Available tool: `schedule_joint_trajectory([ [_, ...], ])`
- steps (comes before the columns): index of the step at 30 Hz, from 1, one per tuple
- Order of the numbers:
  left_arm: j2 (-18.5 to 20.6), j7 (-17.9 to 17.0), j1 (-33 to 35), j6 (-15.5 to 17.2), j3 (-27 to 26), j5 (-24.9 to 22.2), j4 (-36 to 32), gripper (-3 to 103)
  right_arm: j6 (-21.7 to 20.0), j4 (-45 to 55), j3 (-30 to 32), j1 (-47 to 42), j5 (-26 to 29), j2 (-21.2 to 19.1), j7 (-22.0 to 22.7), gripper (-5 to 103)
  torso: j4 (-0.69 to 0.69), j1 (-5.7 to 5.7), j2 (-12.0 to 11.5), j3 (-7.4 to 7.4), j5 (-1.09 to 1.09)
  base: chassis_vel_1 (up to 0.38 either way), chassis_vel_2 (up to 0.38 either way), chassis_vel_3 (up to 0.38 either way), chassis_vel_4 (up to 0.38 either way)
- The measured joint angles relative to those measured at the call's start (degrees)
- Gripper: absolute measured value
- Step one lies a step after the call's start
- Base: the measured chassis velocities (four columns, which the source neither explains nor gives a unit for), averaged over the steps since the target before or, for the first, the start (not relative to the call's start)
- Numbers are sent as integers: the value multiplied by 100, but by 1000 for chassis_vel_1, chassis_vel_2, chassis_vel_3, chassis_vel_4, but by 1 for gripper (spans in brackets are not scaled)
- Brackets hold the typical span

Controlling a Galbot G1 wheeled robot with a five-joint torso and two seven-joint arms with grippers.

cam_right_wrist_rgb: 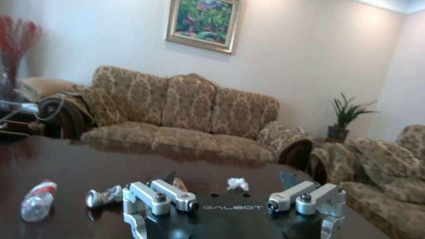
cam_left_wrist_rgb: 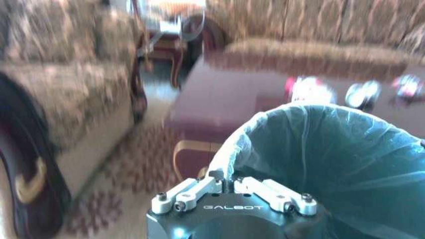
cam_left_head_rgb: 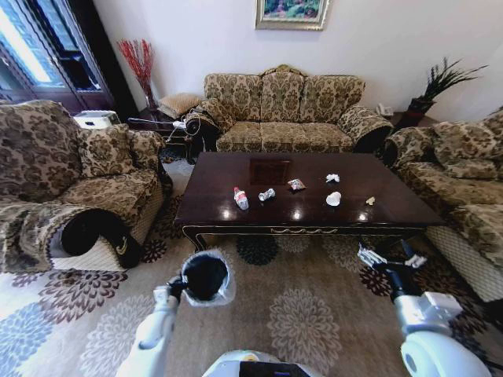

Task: Move to the front of the table and place the trash on the table into the trash bin.

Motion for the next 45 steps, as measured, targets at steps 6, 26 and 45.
schedule_joint_trajectory([
  [6,-182,-361,361,165,-61,166,-1691,3,-191,137,-3,213,264,-233,-129,100,-1,0,0,0,1,0,0,0,0],
  [26,-299,-512,493,-461,81,616,-2075,3,-516,250,-70,603,773,-397,-357,100,-1,-2,1,0,-1,-30,27,26,-29],
  [45,-272,-487,371,-479,198,619,-1905,3,-493,315,-105,323,475,-121,-403,100,0,5,-3,2,-1,-161,203,212,-164],
])
